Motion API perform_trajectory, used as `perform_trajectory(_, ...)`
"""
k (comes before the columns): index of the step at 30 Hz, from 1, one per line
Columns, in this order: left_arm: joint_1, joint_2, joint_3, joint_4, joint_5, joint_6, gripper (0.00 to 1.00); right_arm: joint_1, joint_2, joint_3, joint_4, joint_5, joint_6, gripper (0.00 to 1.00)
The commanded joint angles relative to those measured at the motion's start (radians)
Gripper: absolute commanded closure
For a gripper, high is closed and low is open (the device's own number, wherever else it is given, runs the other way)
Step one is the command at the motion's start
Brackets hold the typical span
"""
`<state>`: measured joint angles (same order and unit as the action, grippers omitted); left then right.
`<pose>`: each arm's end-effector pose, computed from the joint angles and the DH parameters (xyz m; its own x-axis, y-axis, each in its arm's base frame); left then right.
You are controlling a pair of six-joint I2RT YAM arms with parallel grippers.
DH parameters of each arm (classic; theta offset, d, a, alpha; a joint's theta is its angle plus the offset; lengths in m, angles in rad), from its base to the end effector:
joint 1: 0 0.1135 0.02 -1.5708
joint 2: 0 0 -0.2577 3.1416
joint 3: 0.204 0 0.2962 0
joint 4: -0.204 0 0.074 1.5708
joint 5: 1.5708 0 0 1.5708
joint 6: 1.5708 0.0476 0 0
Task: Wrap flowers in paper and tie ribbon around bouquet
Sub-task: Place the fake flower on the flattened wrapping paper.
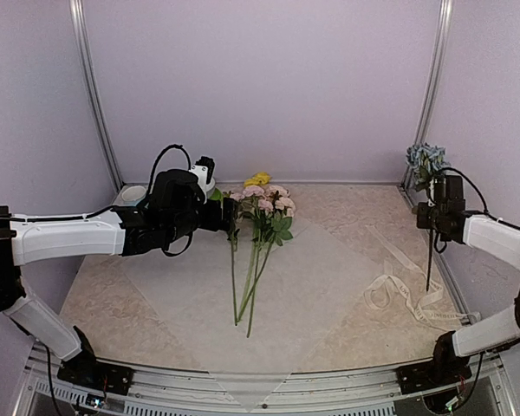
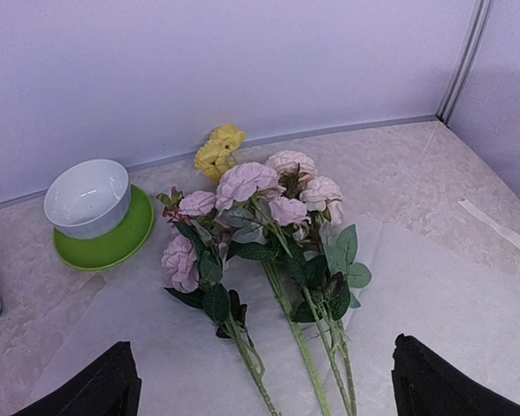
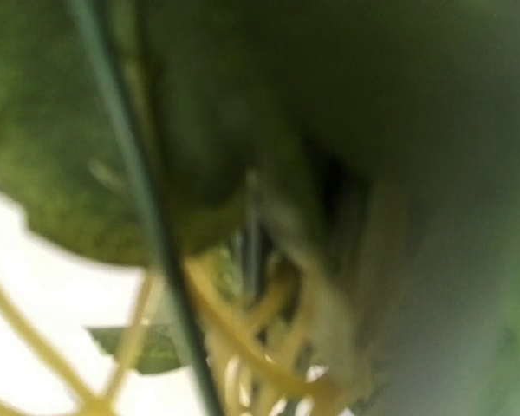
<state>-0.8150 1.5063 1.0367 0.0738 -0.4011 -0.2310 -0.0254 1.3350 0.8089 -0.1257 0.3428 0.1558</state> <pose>0.2864 -0.2768 0.2475 -0.3542 0.0685 -0.9326 0.3511 0.9341 -0.0647 0.3347 -0.0245 0.1982 -0.5539 0.1603 -0.8170 0.3816 0.9210 -0.0781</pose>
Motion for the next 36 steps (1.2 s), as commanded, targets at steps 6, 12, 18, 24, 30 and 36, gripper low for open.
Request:
perform_trajectory(6, 0.0, -0.021, -0.012, -0.003, -0.026, 0.012, 0.01, 0.114, -0.413, -0.009, 0.294, -0.104, -0.087, 1.0)
perform_trajectory(12, 0.002, 0.015, 0.021, -0.018, -0.012, 0.004, 0.01, 0.282, -0.221, 0.167, 0.143, -0.498, 0.323, 1.0)
perform_trajectory(18, 0.002, 0.066, 0.058, -0.071, -0.018, -0.022, 0.01, 0.567, 0.079, 0.232, 0.402, -0.584, 0.589, 1.0)
perform_trajectory(24, 0.007, 0.063, 0.016, -0.088, -0.054, -0.053, 0.01, 0.68, 0.464, 0.465, 0.423, -0.614, 0.711, 1.0)
perform_trajectory(30, 0.026, 0.064, -0.018, -0.101, -0.057, -0.076, 0.01, 0.763, 0.774, 0.639, 0.485, -0.664, 0.81, 1.0)
perform_trajectory(36, 0.035, 0.081, -0.031, -0.1, -0.051, -0.079, 0.01, 0.797, 0.891, 0.721, 0.507, -0.584, 0.804, 1.0)
